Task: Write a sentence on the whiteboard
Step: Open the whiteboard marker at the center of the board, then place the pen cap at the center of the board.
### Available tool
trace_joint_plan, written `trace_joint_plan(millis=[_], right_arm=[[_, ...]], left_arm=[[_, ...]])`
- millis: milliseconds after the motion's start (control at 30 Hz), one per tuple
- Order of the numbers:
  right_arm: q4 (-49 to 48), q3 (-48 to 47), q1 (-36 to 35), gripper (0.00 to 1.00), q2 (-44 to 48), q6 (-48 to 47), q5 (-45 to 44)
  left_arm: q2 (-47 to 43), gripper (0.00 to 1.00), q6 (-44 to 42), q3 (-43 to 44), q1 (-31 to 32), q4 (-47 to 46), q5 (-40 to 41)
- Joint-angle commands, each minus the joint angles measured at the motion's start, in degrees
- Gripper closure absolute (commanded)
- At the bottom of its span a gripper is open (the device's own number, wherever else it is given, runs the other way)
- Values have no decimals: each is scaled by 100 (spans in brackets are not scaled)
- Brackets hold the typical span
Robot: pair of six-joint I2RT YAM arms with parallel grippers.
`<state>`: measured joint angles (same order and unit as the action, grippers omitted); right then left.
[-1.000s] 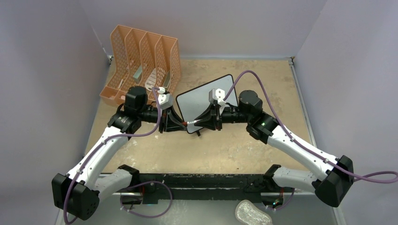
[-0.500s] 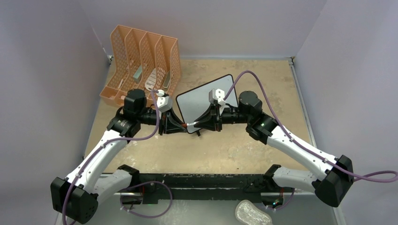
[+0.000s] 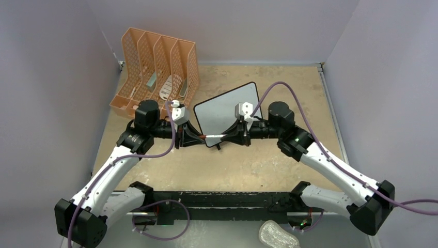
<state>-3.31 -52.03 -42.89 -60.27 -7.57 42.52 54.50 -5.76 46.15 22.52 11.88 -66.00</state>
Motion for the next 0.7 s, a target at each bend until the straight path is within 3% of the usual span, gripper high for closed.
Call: trace_joint_plan(millis=[0, 333, 500, 667], right_arm=[[705, -76, 316, 100, 458, -293, 217], [157, 124, 635, 100, 826, 15, -45], [-417, 454, 650, 100, 1252, 470, -1435], [-928, 865, 651, 100, 1890, 807, -2883]], left_arm=[[-96, 100, -202, -104, -213, -210, 313], [-39, 100, -26, -450, -205, -496, 375], [-19, 100, 210, -617, -101, -529, 944], [24, 100, 501, -756, 389, -468, 2063]])
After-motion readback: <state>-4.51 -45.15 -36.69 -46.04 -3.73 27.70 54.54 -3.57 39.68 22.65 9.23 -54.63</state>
